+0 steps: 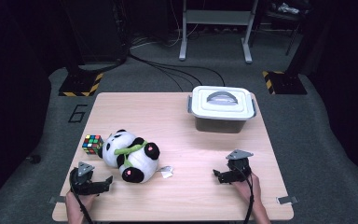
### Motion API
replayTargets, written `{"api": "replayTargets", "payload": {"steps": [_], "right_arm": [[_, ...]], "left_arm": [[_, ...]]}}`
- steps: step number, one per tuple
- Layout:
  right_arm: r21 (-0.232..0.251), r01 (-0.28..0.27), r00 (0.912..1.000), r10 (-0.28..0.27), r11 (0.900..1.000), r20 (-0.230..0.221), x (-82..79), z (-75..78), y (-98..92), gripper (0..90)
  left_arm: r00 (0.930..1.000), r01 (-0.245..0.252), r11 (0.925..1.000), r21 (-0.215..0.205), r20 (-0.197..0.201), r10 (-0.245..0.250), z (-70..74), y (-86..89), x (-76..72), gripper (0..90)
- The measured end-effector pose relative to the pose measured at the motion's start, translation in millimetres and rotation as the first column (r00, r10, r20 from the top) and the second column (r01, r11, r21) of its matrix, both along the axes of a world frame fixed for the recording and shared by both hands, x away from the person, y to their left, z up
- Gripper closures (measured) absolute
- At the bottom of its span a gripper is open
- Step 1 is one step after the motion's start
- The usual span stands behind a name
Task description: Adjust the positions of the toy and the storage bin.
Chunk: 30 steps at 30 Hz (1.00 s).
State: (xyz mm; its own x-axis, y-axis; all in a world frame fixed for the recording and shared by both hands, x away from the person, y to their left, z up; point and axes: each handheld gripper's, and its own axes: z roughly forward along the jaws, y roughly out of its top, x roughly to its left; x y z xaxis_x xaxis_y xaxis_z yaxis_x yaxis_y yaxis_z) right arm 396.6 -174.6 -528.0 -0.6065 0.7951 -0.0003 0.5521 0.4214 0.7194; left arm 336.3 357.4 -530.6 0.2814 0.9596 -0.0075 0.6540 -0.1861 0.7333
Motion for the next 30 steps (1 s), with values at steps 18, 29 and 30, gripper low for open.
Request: {"api": "replayTargets", "payload": {"steps": [18,29,30], "right_arm": [[0.035,-0.015,0.9983,0.017,0.999,-0.056,5.3,4.0,-4.3,2.9],[0.046,0.01,0.9987,-0.008,0.999,-0.05,11.8,37.0,-22.3,3.6],[0.046,0.01,0.9987,-0.008,0.999,-0.05,11.8,37.0,-22.3,3.6]], "left_arm": [[0.9997,-0.018,0.9998,0.004,-0.013,0.018,-1.8,-2.1,4.1,0.0],[0.9997,-0.017,0.9998,0.006,-0.016,0.017,-1.3,-2.3,4.1,0.1],[0.9997,-0.017,0.9998,0.006,-0.016,0.017,-1.3,-2.3,4.1,0.1]]}}
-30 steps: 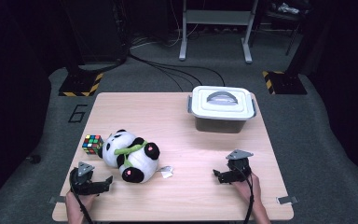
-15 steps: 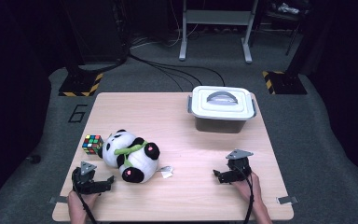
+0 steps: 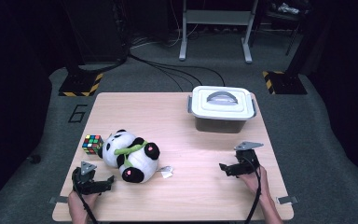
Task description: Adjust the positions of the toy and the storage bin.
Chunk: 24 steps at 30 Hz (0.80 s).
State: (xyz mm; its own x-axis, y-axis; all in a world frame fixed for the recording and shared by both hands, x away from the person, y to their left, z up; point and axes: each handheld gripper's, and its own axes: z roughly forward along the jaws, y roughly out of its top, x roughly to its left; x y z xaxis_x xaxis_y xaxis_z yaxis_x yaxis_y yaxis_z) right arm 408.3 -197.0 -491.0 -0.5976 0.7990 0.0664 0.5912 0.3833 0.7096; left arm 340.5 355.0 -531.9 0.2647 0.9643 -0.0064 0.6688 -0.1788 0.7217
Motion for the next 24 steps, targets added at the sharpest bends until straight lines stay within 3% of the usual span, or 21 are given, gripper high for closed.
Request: {"api": "replayTargets", "payload": {"steps": [1,12,16,18,24], "right_arm": [[0.004,0.01,0.9999,-0.01,1.0,0.011,2.8,8.7,-4.0,4.2],[0.012,0.066,0.9955,-0.066,0.998,0.068,21.6,47.7,-24.2,4.9],[0.025,0.084,0.9924,-0.086,0.996,0.088,34.6,63.2,-32.7,5.2],[0.066,0.089,0.9925,-0.094,0.994,0.079,45.8,72.8,-39.2,5.3],[0.056,0.118,0.9856,-0.124,0.991,0.115,64.4,91.4,-47.8,6.8]], "left_arm": [[1.0,0.0,1.0,-0.002,0.0,0.0,-0.1,-0.1,0.0,0.2],[1.0,0.0,1.0,-0.002,0.0,0.0,-0.1,-0.1,0.0,0.2],[1.0,0.001,1.0,0.001,-0.002,-0.001,0.2,0.1,-0.1,0.4],[1.0,-0.002,1.0,-0.002,-0.001,0.002,0.0,-0.1,-0.2,0.5],[0.9999,-0.011,0.9999,0.0,0.002,0.011,-0.1,-0.1,-0.4,0.7]]}}
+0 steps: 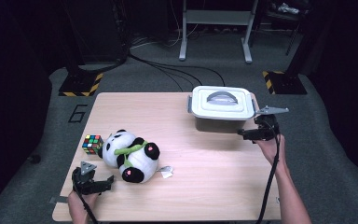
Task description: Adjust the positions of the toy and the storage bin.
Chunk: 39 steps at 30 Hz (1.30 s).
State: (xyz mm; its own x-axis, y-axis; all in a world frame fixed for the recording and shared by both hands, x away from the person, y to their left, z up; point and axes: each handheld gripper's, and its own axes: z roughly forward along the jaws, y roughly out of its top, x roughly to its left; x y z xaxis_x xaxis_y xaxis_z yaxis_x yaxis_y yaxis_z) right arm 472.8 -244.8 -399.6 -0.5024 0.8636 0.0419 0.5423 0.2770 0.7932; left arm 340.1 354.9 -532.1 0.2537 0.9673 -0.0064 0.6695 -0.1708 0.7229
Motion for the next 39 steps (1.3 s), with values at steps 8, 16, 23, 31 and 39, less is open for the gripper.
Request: {"api": "replayTargets", "payload": {"steps": [8,16,23,31,39], "right_arm": [[-0.056,0.021,0.9998,-0.021,0.998,0.005,31.0,17.2,0.3,11.8],[-0.068,0.092,0.9958,-0.091,0.994,0.01,55.6,18.5,0.4,34.4],[-0.071,0.156,0.9876,-0.157,0.985,-0.004,67.1,15.4,-9.5,51.4],[-0.031,0.184,0.9818,-0.185,0.982,-0.043,74.0,5.7,-20.6,60.8],[-0.025,0.181,0.9815,-0.183,0.983,-0.058,69.9,6.3,-22.4,61.7]], "left_arm": [[1.0,0.003,1.0,0.0,-0.002,-0.003,0.3,0.3,0.0,0.9],[1.0,0.007,1.0,-0.001,0.003,-0.007,0.4,0.4,-0.5,2.7],[1.0,0.005,1.0,0.0,0.006,-0.005,0.5,0.6,-0.5,3.1],[1.0,0.003,1.0,-0.002,0.006,-0.003,0.5,0.5,-0.6,3.4],[1.0,0.001,1.0,-0.002,0.007,-0.001,0.7,0.6,-0.9,4.1]]}}
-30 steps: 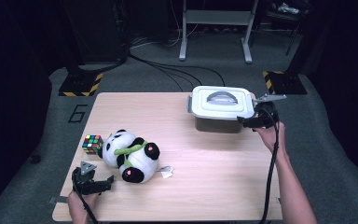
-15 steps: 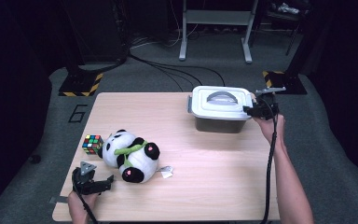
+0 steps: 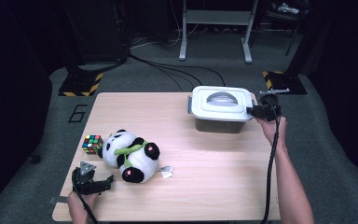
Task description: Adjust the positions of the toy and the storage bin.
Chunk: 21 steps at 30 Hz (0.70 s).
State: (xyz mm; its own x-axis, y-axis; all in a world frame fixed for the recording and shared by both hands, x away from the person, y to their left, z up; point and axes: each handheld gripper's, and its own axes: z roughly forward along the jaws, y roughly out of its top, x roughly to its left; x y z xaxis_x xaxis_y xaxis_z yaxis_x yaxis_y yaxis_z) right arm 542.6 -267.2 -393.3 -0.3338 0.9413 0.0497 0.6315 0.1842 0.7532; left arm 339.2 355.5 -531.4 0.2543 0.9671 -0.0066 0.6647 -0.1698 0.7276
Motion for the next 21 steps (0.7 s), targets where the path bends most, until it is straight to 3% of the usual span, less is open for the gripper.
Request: {"api": "replayTargets", "payload": {"steps": [10,14,19,21], "right_arm": [[0.026,0.013,0.9997,-0.012,1.0,-0.023,-6.5,1.3,2.8,61.3],[-0.003,-0.006,0.9999,0.006,1.0,-0.008,-13.2,2.8,10.1,61.7],[0.002,-0.016,0.9998,0.016,1.0,-0.012,-19.2,5.6,16.9,63.5],[-0.028,-0.024,0.9997,0.024,0.999,0.001,-19.0,5.3,21.0,62.2]], "left_arm": [[1.0,0.002,1.0,-0.001,0.003,-0.002,0.0,0.0,0.0,4.6],[1.0,0.002,1.0,0.0,0.002,-0.002,0.0,0.1,0.0,4.6],[1.0,0.002,1.0,-0.001,0.003,-0.002,-0.1,0.0,0.0,4.6],[1.0,0.002,1.0,-0.001,0.003,-0.002,0.0,0.0,0.0,4.7]]}}
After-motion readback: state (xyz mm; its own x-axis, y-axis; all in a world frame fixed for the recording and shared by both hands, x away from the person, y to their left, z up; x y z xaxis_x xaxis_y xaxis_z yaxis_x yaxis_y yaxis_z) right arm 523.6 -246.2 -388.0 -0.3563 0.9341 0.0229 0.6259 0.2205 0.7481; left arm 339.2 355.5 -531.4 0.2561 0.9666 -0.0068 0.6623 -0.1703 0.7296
